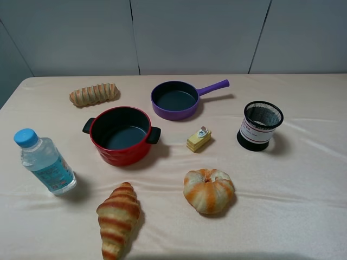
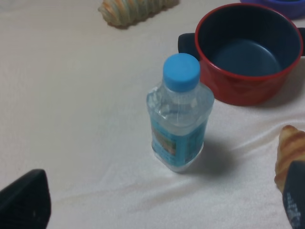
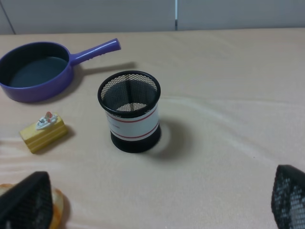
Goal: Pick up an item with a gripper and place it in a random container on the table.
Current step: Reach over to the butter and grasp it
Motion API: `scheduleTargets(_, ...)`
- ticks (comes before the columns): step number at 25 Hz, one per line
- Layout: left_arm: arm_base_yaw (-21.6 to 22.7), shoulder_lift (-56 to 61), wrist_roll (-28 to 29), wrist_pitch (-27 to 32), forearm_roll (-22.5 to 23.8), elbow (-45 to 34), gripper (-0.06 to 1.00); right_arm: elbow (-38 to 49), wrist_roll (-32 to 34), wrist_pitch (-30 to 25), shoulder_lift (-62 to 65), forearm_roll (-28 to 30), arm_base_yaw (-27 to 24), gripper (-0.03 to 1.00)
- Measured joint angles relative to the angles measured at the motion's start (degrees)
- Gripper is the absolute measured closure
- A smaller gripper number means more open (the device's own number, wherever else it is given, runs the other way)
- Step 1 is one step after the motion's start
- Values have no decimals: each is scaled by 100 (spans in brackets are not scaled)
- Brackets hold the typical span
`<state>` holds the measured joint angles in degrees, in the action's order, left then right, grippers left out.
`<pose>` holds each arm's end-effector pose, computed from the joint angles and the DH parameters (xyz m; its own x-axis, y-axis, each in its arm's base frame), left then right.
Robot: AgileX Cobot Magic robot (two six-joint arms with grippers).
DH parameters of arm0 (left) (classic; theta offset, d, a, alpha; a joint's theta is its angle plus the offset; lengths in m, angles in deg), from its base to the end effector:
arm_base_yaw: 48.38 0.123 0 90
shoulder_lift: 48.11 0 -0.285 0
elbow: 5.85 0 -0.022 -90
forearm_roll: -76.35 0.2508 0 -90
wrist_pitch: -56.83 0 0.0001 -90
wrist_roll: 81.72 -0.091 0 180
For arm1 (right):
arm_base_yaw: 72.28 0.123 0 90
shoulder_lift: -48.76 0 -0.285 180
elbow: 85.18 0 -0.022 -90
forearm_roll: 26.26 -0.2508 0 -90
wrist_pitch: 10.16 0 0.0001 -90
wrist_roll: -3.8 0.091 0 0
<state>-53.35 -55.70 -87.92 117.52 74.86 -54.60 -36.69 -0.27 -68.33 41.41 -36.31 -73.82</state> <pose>-0.0051 -0.0016 0.2765 -0.4404 0.1340 -0.8878 0.1494 0.9860 0.0747 -0.0047 0.0136 0.2824 -0.4027 0.0328 -0.9147 -0.1003 0.9918 0.0797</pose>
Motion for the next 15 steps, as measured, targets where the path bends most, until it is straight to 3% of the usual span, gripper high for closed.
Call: scheduleTargets(15, 0, 0, 0, 0, 0, 0, -4, 0, 0, 0, 0, 0, 0, 27)
